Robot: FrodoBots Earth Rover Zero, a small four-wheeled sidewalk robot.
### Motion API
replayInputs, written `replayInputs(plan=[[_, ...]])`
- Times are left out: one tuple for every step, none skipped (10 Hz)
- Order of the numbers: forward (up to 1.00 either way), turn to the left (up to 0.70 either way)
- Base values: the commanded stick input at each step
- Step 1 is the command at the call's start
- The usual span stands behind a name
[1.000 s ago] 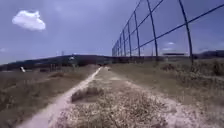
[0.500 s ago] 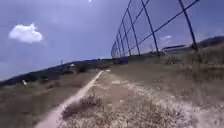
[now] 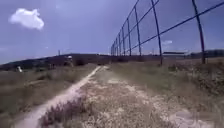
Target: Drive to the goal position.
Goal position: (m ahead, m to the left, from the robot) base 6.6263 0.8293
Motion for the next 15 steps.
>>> replayInputs(plan=[[0.70,0.00],[0.70,0.00],[0.70,0.00],[0.70,0.00],[0.70,0.00],[0.70,0.00],[0.70,0.00],[0.70,0.00],[0.70,0.00],[0.70,0.00],[0.70,0.00],[0.70,0.00],[0.70,0.00],[0.70,0.00],[0.70,0.00]])
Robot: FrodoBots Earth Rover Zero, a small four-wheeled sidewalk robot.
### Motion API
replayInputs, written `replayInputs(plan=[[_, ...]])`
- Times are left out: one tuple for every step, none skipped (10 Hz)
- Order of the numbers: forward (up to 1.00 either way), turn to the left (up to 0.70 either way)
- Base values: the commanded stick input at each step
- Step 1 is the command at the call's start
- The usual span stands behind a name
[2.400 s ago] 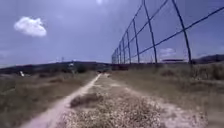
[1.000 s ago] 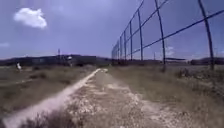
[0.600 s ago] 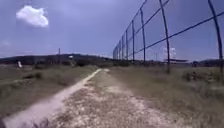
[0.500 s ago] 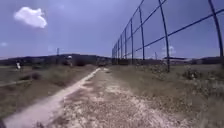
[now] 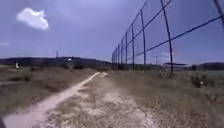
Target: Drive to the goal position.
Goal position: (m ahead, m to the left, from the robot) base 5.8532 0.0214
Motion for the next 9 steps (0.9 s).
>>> replayInputs(plan=[[0.70,0.00],[0.70,0.00],[0.70,0.00],[0.70,0.11],[0.70,0.23],[0.70,0.27],[0.70,0.23],[0.70,0.00],[0.70,0.00]])
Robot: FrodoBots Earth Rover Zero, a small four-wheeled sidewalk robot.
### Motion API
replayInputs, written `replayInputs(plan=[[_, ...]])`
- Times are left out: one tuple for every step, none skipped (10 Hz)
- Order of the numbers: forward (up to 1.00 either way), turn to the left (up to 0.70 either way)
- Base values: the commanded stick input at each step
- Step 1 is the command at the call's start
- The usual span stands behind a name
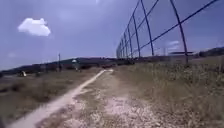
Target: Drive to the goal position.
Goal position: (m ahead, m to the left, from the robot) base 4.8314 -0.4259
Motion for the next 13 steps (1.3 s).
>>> replayInputs(plan=[[0.70,0.00],[0.70,0.00],[0.70,0.00],[0.70,0.00],[0.70,0.00],[0.70,0.00],[0.70,0.00],[0.70,0.00],[0.70,0.00],[0.70,0.00],[0.70,0.00],[0.70,0.00],[0.70,0.00]])
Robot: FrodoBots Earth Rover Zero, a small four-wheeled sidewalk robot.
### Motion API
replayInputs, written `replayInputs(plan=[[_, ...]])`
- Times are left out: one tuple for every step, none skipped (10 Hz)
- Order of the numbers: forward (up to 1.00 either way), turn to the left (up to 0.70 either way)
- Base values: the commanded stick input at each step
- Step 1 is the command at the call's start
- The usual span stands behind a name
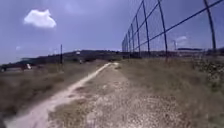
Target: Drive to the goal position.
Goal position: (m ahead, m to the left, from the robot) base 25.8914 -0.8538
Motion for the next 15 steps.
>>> replayInputs(plan=[[0.70,0.00],[0.70,0.00],[0.70,0.00],[0.70,0.00],[0.70,0.00],[0.70,0.00],[0.70,0.00],[0.70,0.00],[0.70,0.00],[0.70,0.00],[0.70,0.00],[0.70,0.00],[0.70,0.00],[0.70,0.00],[0.70,0.00]])
